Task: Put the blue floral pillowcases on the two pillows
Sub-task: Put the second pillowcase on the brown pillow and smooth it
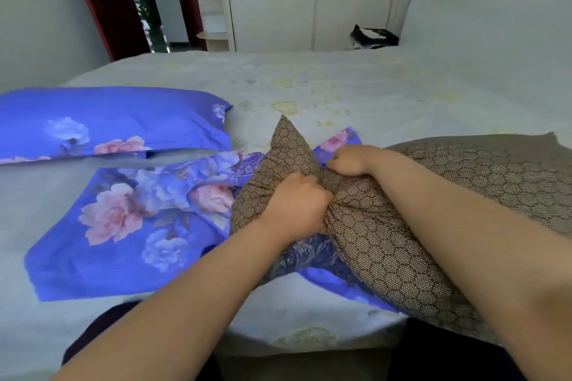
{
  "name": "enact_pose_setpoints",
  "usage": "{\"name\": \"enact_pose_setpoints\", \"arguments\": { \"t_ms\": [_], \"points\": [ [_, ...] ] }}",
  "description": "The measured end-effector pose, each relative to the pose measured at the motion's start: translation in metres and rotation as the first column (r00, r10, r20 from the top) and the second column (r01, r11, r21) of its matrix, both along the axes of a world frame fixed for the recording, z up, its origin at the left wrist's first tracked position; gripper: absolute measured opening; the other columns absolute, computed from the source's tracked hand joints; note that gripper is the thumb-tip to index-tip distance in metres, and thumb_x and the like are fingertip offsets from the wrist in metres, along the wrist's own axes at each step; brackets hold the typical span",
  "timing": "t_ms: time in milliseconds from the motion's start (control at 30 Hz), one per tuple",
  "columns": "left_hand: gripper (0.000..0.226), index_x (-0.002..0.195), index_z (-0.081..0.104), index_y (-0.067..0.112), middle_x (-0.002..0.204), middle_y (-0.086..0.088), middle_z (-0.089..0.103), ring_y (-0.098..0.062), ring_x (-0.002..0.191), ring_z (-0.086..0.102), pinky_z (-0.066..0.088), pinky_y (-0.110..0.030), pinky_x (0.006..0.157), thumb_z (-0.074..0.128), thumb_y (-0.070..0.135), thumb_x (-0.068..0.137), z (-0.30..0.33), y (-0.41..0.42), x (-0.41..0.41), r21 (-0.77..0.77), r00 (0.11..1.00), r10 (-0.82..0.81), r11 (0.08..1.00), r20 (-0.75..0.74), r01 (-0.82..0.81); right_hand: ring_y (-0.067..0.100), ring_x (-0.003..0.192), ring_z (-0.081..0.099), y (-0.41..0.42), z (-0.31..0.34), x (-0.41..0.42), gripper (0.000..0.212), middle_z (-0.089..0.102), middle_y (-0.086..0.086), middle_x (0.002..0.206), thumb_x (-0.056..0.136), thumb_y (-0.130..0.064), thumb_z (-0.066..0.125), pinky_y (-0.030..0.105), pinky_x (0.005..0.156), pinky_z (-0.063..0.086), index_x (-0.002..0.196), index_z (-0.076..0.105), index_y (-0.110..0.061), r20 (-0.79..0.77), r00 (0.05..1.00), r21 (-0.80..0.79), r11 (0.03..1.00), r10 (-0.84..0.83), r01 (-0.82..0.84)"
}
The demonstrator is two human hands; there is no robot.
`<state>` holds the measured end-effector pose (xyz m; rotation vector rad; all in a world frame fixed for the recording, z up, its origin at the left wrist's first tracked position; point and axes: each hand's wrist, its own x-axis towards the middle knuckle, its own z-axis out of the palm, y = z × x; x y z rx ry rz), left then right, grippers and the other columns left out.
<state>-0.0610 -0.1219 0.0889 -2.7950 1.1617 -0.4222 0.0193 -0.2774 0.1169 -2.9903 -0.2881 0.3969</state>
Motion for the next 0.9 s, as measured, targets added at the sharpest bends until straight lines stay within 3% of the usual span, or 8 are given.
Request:
{"name": "enact_pose_setpoints", "arguments": {
  "t_ms": [67, 133, 367, 433, 533, 667, 767, 900],
  "points": [
    [0.048, 0.094, 0.06, 0.014, 0.093, -0.003, 0.064, -0.022, 0.101, 0.053, 0.025, -0.035, 0.106, 0.06, 0.055, 0.069, -0.001, 0.004, 0.009, -0.022, 1.0, 0.006, 1.0, 0.031, -0.005, 0.018, 0.1, 0.05, -0.004, -0.001, -0.001, 0.035, 0.055, 0.001, 0.101, 0.099, -0.027, 0.032, 0.031, 0.091, 0.035, 0.09, 0.06, -0.009, 0.038, 0.998, 0.061, 0.997, 0.042, -0.045],
    [0.076, 0.111, 0.051, 0.011, 0.104, -0.008, 0.058, -0.025, 0.11, 0.049, 0.018, -0.038, 0.115, 0.063, 0.066, 0.061, -0.001, 0.002, 0.018, -0.069, 0.999, -0.013, 0.997, 0.036, 0.016, 0.025, 0.099, 0.053, -0.011, 0.002, -0.014, 0.039, 0.057, 0.009, 0.098, 0.098, -0.031, 0.028, 0.032, 0.082, 0.038, 0.094, 0.059, -0.008, 0.131, 0.991, 0.142, 0.99, -0.004, -0.015],
    [0.135, 0.149, -0.005, 0.028, 0.155, 0.007, 0.013, -0.027, 0.129, 0.037, 0.043, -0.043, 0.099, 0.08, 0.061, 0.049, 0.011, -0.02, 0.038, -0.078, 0.979, -0.01, 0.997, -0.203, -0.006, 0.029, 0.08, 0.057, -0.012, 0.002, -0.097, 0.062, 0.066, 0.012, 0.082, 0.092, -0.057, 0.013, 0.031, 0.066, 0.034, 0.077, 0.059, -0.018, 0.483, 0.875, 0.09, 0.993, 0.025, -0.078],
    [0.107, 0.145, 0.019, 0.032, 0.132, 0.008, 0.048, -0.024, 0.121, 0.043, 0.045, -0.039, 0.087, 0.077, 0.055, 0.058, 0.016, -0.027, 0.041, 0.085, 0.967, 0.044, 0.996, -0.253, -0.023, 0.028, 0.087, 0.058, -0.004, 0.001, -0.112, 0.088, 0.066, 0.01, 0.083, 0.074, -0.079, 0.006, 0.033, 0.079, 0.038, 0.095, 0.064, -0.016, 0.464, 0.883, -0.024, 0.997, 0.07, -0.067],
    [0.041, 0.09, 0.059, 0.025, 0.087, 0.005, 0.061, -0.02, 0.095, 0.055, 0.044, -0.031, 0.069, 0.067, 0.054, 0.063, 0.017, -0.029, 0.041, 0.12, 0.995, -0.038, 0.992, -0.089, 0.049, 0.027, 0.101, 0.054, 0.011, -0.006, -0.129, 0.106, 0.063, 0.009, 0.098, 0.055, -0.094, 0.026, 0.037, 0.103, 0.029, 0.106, 0.057, -0.007, 0.369, 0.927, -0.126, 0.992, 0.068, -0.022],
    [0.038, 0.084, 0.062, 0.02, 0.088, -0.001, 0.065, -0.023, 0.088, 0.06, 0.035, -0.027, 0.064, 0.058, 0.056, 0.072, 0.011, -0.026, 0.04, 0.13, 0.998, -0.064, 0.99, 0.006, 0.063, 0.029, 0.1, 0.054, 0.027, -0.035, -0.125, 0.116, 0.059, 0.014, 0.099, 0.037, -0.092, 0.044, 0.047, 0.111, 0.026, 0.105, 0.054, 0.002, 0.42, 0.903, -0.299, 0.953, 0.089, 0.045],
    [0.024, 0.079, 0.059, 0.023, 0.08, 0.003, 0.061, -0.025, 0.084, 0.062, 0.036, -0.027, 0.063, 0.056, 0.047, 0.076, 0.013, -0.022, 0.039, 0.098, 1.0, -0.023, 0.995, -0.017, 0.025, 0.026, 0.073, 0.057, 0.031, -0.045, -0.118, 0.113, 0.059, 0.011, 0.075, 0.014, -0.085, 0.066, 0.043, 0.09, 0.046, 0.086, 0.061, 0.003, 0.498, 0.865, -0.314, 0.942, 0.06, 0.116],
    [0.031, 0.081, 0.058, 0.026, 0.073, 0.006, 0.053, -0.021, 0.076, 0.057, 0.039, -0.028, 0.062, 0.064, 0.055, 0.071, 0.016, -0.021, 0.036, 0.079, 0.992, 0.056, 0.996, -0.116, -0.047, 0.026, 0.101, 0.05, 0.029, -0.042, -0.111, 0.105, 0.054, 0.01, 0.106, 0.047, -0.078, 0.069, 0.04, 0.1, 0.032, 0.112, 0.046, 0.001, 0.484, 0.873, -0.347, 0.929, 0.061, 0.128]
  ]
}}
